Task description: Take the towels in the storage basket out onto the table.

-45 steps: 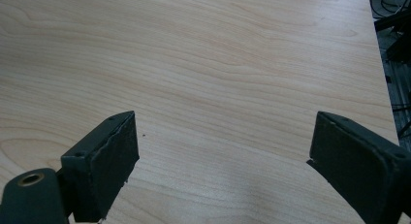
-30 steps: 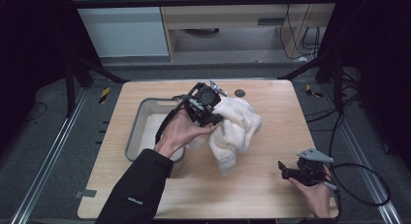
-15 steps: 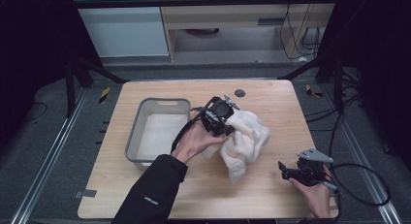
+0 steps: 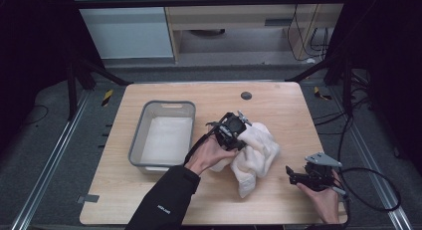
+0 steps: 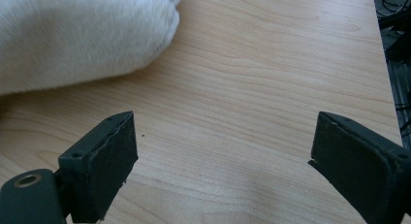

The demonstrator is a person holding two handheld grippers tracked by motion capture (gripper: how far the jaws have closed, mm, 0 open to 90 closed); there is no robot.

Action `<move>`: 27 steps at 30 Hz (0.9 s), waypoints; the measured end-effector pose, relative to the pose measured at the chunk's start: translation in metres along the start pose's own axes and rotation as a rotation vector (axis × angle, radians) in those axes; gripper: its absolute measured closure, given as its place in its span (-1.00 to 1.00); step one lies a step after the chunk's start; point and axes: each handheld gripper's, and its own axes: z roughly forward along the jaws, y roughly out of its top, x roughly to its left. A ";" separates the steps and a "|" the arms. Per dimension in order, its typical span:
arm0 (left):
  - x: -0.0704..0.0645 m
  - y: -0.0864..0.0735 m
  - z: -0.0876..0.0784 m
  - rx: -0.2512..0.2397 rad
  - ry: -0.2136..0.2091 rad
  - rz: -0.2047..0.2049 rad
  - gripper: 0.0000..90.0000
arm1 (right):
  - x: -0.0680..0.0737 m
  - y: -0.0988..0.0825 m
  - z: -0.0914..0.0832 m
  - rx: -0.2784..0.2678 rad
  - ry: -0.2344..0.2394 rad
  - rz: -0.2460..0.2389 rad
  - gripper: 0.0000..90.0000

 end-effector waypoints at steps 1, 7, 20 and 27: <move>0.000 0.000 0.000 0.000 0.000 0.000 0.57 | 0.000 0.000 0.000 0.000 0.000 0.000 -0.80; -0.001 -0.008 0.017 0.021 -0.002 0.011 0.46 | 0.000 0.000 0.001 0.000 -0.001 -0.003 -0.81; -0.004 -0.020 0.035 0.044 -0.002 0.015 -0.04 | 0.000 -0.001 0.001 0.004 -0.004 -0.001 -0.83; -0.005 -0.022 0.033 0.014 -0.021 0.018 -0.38 | 0.000 -0.001 0.002 0.006 -0.004 -0.001 -0.83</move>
